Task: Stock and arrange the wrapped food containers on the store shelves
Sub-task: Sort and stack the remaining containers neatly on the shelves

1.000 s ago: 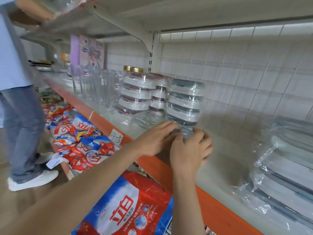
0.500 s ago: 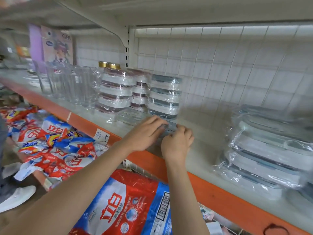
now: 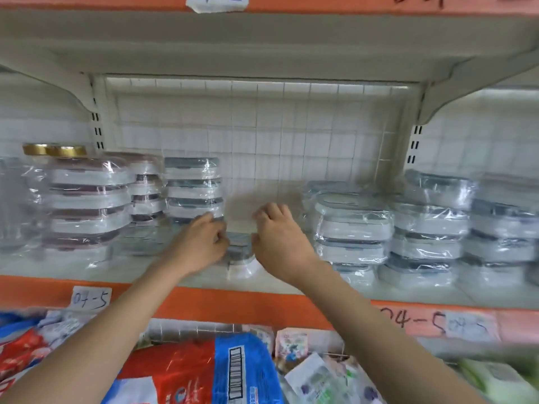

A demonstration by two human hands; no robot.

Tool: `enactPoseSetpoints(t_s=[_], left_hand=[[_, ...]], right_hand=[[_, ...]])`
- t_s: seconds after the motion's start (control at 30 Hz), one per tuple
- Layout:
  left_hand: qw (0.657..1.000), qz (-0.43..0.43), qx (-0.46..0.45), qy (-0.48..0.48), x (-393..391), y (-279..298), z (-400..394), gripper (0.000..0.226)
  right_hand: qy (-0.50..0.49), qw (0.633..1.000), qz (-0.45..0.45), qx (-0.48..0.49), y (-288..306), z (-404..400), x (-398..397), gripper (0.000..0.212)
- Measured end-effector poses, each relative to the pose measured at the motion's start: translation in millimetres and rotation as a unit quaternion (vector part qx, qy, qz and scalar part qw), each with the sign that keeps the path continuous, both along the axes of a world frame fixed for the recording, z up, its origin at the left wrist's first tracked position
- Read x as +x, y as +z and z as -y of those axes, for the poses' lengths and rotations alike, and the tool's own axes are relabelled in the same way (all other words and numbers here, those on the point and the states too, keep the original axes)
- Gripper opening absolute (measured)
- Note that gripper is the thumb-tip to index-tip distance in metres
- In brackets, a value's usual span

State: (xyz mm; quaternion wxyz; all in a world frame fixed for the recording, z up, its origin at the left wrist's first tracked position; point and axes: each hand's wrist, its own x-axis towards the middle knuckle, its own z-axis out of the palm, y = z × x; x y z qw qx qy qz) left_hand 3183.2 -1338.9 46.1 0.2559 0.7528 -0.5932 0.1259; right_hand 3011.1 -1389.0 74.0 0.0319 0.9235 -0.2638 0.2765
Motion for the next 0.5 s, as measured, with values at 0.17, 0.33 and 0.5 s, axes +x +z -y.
enactPoseSetpoints(t_s=[0.17,0.33,0.5], left_hand=[[0.999,-0.045,-0.011,-0.018,-2.8,1.7,11.0,0.026],[0.992,-0.091,-0.008,-0.086,3.7,1.2,0.6,0.014],[0.977,-0.137,0.120,-0.110,16.8,-7.3,-21.5,0.039]], right_hand=[[-0.047,0.996,-0.072,-0.017,68.7,46.2,-75.4,0.049],[-0.063,0.950,-0.239,0.194,85.9,83.9,-114.9,0.095],[-0.080,0.952,-0.213,0.205,87.2,89.3,-112.9,0.098]])
